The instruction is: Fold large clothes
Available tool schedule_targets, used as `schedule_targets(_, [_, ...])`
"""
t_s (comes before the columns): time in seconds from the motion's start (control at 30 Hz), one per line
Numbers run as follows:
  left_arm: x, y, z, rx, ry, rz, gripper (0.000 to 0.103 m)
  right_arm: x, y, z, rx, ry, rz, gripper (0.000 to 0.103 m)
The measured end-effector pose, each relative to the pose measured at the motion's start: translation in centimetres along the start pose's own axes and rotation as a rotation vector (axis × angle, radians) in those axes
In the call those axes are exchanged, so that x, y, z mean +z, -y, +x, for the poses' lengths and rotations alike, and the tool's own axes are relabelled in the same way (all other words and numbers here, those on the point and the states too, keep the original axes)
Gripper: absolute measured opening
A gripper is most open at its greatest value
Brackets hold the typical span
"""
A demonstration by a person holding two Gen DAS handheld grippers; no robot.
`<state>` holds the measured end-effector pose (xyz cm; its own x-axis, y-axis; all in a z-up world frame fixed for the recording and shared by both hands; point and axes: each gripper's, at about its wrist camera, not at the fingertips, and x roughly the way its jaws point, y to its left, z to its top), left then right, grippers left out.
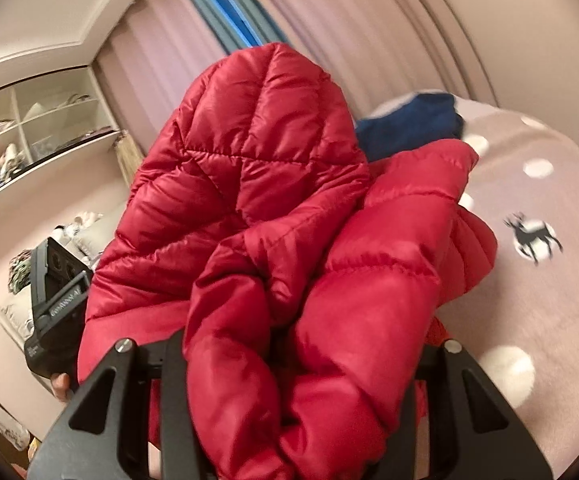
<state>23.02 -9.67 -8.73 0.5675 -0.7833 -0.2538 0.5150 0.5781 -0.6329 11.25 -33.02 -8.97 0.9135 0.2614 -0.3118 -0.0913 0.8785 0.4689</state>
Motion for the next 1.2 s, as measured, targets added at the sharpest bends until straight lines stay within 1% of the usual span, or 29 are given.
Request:
schedule_targets(0.17, [1.6,-0.9,-3.4,0.025,0.055,-0.001,0.052,0.7,-2.9,1.8,0.032,0.004,-0.045,0.042])
schedule_targets(0.47, [4.5,-3.3,-9.6,0.074,0.159,-0.005,0.052,0.8,-8.7,6.0,0.133,-0.002,-0.127,0.042])
schedule_targets(0.63, [5.8,-5.1,-11.4,0.095,0.196,-0.001,0.052,0.5,-11.1,8.1,0.174,0.005,-0.159,0.042])
schedule_targets(0.73, [5.9,-6.7,-11.8,0.12,0.201,-0.006,0.052,-0.1,-11.9,10.0,0.182,-0.015,-0.18,0.042])
schedule_targets(0.8, [5.5,-8.4,-11.3,0.152,0.193,-0.017,0.052,-0.7,-11.7,11.6,0.181,-0.042,-0.188,0.042])
schedule_targets(0.83, [5.1,-9.5,-10.8,0.175,0.18,-0.033,0.052,-1.3,-11.2,12.9,0.176,-0.069,-0.182,0.042])
schedule_targets(0.9, [3.9,-12.4,-9.4,0.233,0.134,-0.087,0.052,-2.8,-9.6,15.2,0.15,-0.131,-0.164,0.042])
schedule_targets(0.97, [2.1,-15.4,-7.1,0.333,0.056,-0.128,0.052,-5.3,-7.1,18.3,0.076,-0.23,-0.158,0.042])
schedule_targets(1.03, [0.0,-18.1,-4.6,0.491,-0.056,-0.138,0.052,-7.9,-4.5,20.7,-0.02,-0.326,-0.145,0.042])
schedule_targets(1.07, [-1.4,-19.5,-3.7,0.531,-0.084,-0.161,0.052,-9.3,-2.7,21.3,-0.019,-0.342,-0.106,0.044])
schedule_targets(1.13, [-2.3,-20.8,-3.6,0.506,-0.085,-0.218,0.058,-10.2,-0.7,21.1,0.026,-0.344,-0.037,0.049])
schedule_targets(1.2, [-1.9,-20.8,-3.4,0.504,-0.107,-0.228,0.06,-10.6,0.9,21.1,0.017,-0.369,0.007,0.056])
